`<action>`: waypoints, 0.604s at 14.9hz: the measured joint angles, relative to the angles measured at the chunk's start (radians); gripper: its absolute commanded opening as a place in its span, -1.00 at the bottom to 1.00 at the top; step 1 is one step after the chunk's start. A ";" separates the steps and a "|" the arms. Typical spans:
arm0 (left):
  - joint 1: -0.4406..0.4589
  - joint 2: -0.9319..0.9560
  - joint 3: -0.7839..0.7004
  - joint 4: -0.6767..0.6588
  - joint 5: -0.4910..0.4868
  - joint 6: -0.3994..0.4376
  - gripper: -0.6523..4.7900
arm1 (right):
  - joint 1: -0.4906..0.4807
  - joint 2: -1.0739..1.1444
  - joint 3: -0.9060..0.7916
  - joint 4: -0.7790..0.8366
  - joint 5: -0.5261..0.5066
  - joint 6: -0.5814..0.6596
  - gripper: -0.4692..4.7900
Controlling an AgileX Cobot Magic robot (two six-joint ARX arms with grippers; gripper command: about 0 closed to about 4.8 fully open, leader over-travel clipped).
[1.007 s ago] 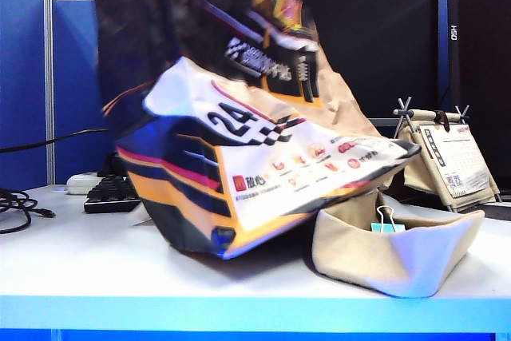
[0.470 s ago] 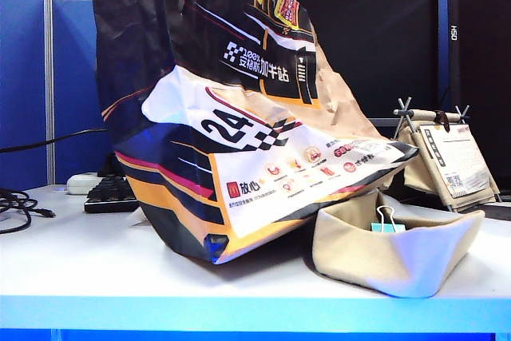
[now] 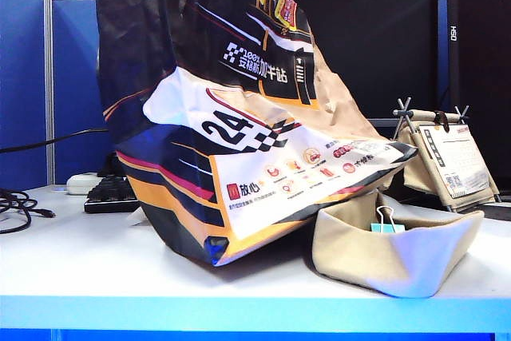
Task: Open the paper bag and put two oranges into the paper bag.
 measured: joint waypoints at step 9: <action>0.153 -0.966 -1.020 0.214 0.194 -0.205 -0.76 | -0.001 0.001 0.000 0.041 -0.002 0.000 1.00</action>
